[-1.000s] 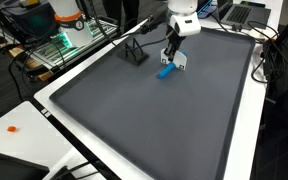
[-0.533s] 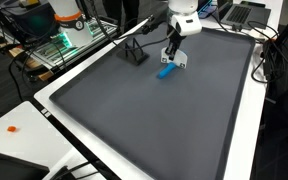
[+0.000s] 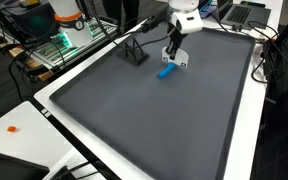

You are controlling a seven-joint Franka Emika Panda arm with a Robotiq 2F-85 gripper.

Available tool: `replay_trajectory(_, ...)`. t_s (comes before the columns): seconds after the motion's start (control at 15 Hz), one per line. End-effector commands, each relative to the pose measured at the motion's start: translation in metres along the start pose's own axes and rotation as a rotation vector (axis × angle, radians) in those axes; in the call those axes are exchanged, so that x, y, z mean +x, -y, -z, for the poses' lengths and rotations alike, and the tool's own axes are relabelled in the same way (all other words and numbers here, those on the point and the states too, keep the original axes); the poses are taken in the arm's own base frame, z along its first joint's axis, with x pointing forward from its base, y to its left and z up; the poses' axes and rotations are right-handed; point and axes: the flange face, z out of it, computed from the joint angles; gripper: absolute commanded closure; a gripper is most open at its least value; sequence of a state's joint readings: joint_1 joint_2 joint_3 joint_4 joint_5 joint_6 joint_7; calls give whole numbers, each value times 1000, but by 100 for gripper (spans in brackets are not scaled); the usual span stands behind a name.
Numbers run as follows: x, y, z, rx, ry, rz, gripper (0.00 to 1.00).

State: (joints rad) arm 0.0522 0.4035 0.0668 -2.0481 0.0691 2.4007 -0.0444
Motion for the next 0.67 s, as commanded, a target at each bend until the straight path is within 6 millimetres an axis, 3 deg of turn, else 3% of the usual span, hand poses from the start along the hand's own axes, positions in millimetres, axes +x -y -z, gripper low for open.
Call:
replay_trajectory(0.0,-5,-5,19,-5,-13,-14,99)
replay_trajectory(0.33,-4,-20,39,-19,-44,-37,99)
replay_trajectory(0.6,-5,-36,38,-30,-42,-59,99)
